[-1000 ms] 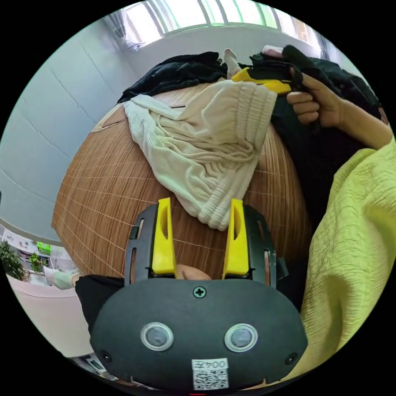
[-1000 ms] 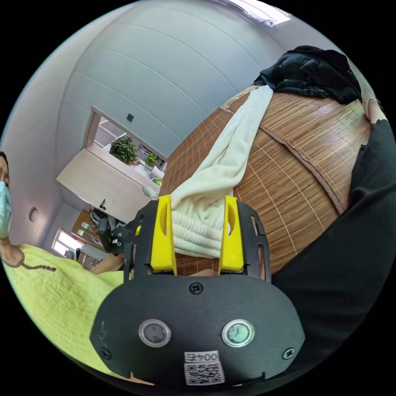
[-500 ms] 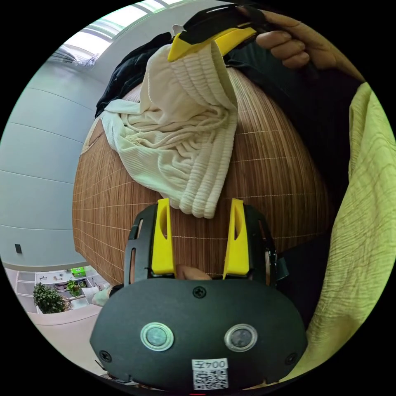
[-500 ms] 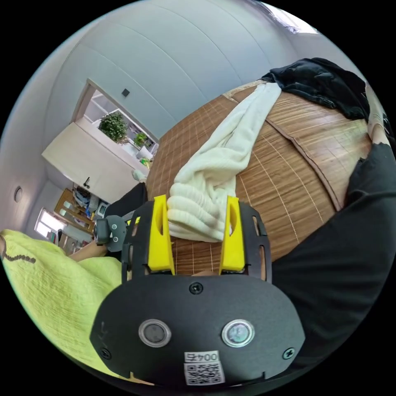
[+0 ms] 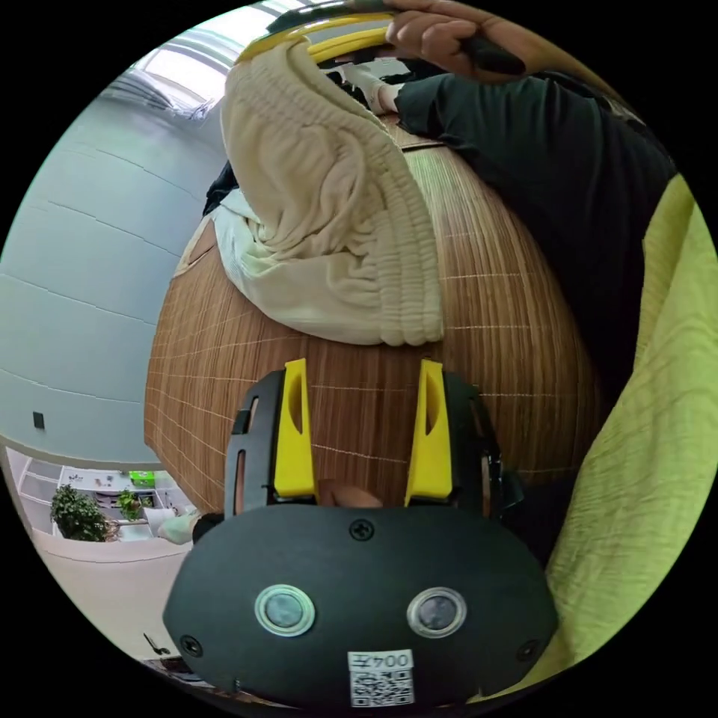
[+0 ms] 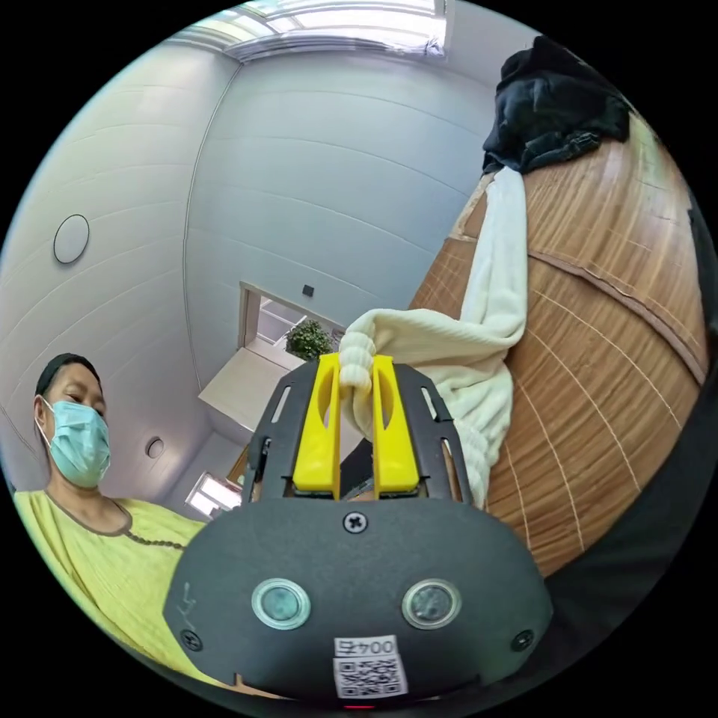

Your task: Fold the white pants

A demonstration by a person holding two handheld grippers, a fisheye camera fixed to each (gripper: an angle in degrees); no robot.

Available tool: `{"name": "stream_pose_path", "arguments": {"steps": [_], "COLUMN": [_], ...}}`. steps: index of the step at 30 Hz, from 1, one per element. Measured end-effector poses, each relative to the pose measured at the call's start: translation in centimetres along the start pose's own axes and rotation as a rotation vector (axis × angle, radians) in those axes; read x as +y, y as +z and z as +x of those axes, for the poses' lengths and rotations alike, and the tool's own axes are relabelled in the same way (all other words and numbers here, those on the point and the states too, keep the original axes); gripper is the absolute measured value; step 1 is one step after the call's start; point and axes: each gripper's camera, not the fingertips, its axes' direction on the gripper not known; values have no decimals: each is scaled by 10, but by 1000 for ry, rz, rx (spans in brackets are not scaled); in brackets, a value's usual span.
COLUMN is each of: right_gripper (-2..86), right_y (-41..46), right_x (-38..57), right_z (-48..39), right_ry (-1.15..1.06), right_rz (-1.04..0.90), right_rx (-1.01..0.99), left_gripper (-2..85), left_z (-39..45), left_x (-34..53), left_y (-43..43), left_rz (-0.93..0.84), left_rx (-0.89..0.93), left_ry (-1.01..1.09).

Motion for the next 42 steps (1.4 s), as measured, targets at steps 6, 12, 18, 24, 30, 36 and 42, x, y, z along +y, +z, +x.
{"name": "stream_pose_path", "arguments": {"steps": [6, 12, 18, 24, 30, 36, 42], "right_gripper": [71, 73, 74, 74, 69, 66, 64], "right_y": [69, 99, 49, -68, -161, -176, -171], "right_x": [-32, -46, -42, -27, -3, -44, -166], "right_z": [-26, -35, 5, 64, 132, 115, -43], "right_ry": [-116, -209, -152, -58, 94, -59, -502], "right_rz": [-113, -159, -132, -48, -10, -6, 23], "right_rx": [-27, 16, 2, 140, 179, -106, -297], "left_gripper": [209, 214, 122, 59, 54, 56, 57], "left_z": [-1, -24, -49, -73, -124, -210, -300], "left_x": [-9, 0, 2, 25, 78, 121, 130], "left_y": [-25, -36, -19, -71, -134, -257, -460], "left_rz": [37, 15, -86, 110, 299, 554, 976], "left_rx": [-22, -95, -256, -274, 21, 55, -204], "left_ry": [-117, -240, -261, -257, -396, -633, -640]}}
